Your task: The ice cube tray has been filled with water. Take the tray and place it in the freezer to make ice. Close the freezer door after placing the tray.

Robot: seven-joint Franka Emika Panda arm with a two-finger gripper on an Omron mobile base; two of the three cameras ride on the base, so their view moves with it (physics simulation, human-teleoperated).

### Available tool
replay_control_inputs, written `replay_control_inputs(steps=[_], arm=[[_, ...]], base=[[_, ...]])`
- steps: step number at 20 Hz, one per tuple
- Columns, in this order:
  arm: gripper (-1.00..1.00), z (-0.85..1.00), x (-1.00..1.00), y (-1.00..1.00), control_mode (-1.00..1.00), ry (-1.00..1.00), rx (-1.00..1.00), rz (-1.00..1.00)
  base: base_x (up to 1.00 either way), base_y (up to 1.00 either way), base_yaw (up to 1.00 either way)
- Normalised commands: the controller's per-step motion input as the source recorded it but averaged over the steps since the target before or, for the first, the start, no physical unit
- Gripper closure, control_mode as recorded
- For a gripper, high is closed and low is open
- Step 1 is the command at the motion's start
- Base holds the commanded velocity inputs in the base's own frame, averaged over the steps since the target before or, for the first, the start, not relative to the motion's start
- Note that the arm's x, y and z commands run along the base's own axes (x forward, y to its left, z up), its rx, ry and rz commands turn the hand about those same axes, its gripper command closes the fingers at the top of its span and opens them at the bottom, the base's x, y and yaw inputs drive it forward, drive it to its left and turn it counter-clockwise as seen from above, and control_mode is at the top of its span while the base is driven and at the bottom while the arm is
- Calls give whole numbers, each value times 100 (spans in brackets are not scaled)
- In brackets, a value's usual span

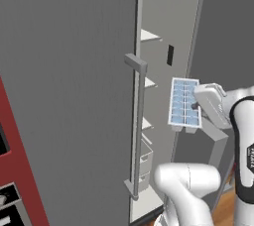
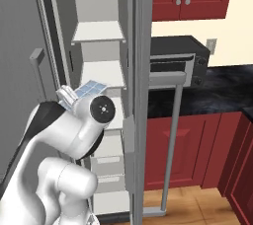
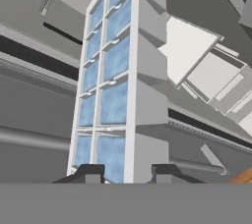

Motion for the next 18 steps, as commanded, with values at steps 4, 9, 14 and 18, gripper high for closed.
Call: replay_control_inputs(steps=[4, 9, 14, 18], arm=[[100, 0, -15, 0, -100, -1, 2, -17], [100, 0, 0, 0, -100, -1, 0, -9], [100, 0, 8, 0, -100, 0, 0, -1], [100, 0, 26, 0, -100, 0, 0, 0]], base=[[0, 0, 0], [0, 0, 0], [0, 0, 0], [0, 0, 0]])
